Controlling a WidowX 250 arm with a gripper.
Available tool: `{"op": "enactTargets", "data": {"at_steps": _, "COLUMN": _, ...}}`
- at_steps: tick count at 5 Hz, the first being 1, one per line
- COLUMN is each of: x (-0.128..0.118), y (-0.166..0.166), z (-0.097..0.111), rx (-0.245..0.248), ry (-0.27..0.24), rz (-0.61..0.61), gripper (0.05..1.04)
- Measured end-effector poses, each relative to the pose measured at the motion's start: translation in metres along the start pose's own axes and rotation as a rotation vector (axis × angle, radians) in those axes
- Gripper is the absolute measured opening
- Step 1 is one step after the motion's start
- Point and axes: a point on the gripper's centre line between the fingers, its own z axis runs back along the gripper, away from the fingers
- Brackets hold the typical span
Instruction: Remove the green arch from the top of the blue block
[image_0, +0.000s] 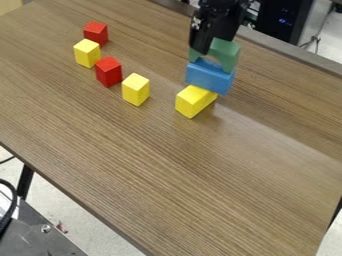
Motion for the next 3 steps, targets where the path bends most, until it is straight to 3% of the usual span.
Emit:
{"op": "enactTargets", "data": {"at_steps": 1, "x": -0.0002, "y": 0.0021, "z": -0.0075, "rx": 0.004, "ry": -0.005, "rz": 0.016, "gripper": 0.948}}
{"op": "enactTargets", "data": {"at_steps": 2, "x": -0.0013, "y": 0.0043, "z": -0.0136, "rx": 0.003, "ry": -0.004, "rz": 0.016, "gripper": 0.672}}
{"op": "enactTargets", "data": {"at_steps": 3, "x": -0.0026, "y": -0.0002, "z": -0.0089, "rx": -0.054, "ry": 0.006, "rz": -0.020, "gripper": 0.593}}
